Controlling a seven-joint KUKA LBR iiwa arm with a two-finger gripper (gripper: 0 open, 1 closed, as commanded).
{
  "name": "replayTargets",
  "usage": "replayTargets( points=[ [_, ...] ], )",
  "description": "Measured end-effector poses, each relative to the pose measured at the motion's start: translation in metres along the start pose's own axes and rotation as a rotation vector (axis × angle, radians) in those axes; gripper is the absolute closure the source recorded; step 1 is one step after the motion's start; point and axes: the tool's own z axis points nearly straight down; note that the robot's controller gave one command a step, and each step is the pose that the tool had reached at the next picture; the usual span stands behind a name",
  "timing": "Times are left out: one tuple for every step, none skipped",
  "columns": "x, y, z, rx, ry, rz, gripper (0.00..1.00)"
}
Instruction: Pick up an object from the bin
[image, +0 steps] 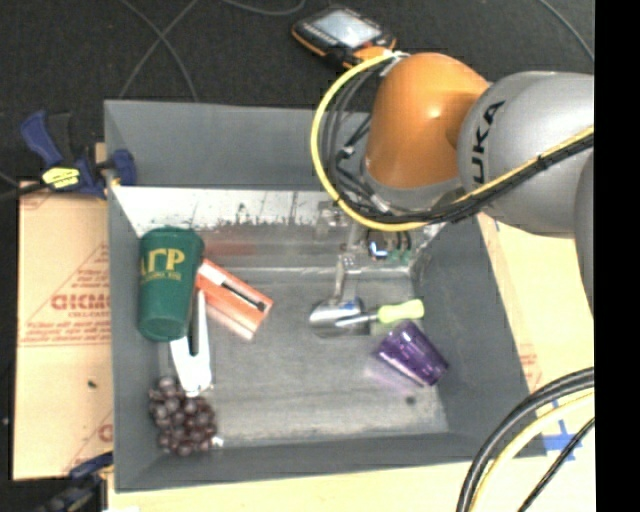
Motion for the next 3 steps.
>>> replayTargets(
  points=[
    [0.000, 0.000, 0.000, 0.000, 0.000, 0.000, 0.00],
    [0.017, 0.011, 0.070, 0.000, -0.004, -0.159, 0.00],
    [0.028, -0.042, 0.073, 0.000, -0.001, 0.115, 0.00]
  ],
)
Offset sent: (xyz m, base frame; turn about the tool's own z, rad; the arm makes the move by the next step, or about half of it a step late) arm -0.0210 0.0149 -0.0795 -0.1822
